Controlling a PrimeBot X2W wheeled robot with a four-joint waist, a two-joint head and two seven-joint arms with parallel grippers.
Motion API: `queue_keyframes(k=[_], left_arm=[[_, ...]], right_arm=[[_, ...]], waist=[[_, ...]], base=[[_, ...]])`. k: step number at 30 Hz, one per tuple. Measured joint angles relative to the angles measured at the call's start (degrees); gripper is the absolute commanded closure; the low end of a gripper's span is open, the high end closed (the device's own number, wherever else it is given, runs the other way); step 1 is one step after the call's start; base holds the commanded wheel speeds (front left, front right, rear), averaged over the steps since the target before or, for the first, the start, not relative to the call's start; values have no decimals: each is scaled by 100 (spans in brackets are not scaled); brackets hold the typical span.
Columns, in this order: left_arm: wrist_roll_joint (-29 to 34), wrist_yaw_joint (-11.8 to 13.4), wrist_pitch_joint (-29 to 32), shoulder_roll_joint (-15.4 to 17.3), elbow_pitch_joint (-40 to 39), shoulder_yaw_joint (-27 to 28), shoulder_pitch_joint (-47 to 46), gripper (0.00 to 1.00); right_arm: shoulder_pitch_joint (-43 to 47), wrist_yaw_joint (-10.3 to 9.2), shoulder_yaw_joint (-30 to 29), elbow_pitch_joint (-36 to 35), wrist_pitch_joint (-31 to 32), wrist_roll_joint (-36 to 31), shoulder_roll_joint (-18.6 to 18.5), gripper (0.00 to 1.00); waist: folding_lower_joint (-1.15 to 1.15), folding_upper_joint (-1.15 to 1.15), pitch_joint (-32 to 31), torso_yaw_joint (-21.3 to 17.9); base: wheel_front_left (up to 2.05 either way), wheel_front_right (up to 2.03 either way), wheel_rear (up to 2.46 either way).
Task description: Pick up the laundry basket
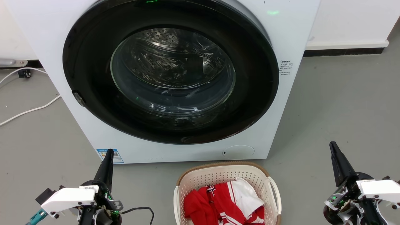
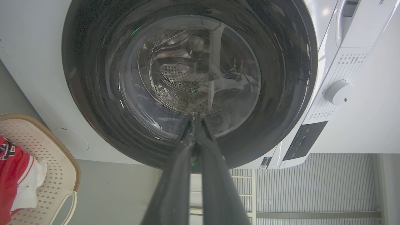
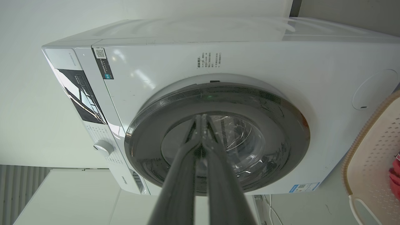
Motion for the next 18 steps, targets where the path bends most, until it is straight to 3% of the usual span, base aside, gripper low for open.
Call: queue_keyframes(k=[18], left_arm=[[0, 0, 0, 0, 0, -1, 0, 100]], right_arm=[[0, 0, 0, 0, 0, 0, 0, 100]], waist=[[0, 0, 0, 0]], base=[[0, 0, 0]])
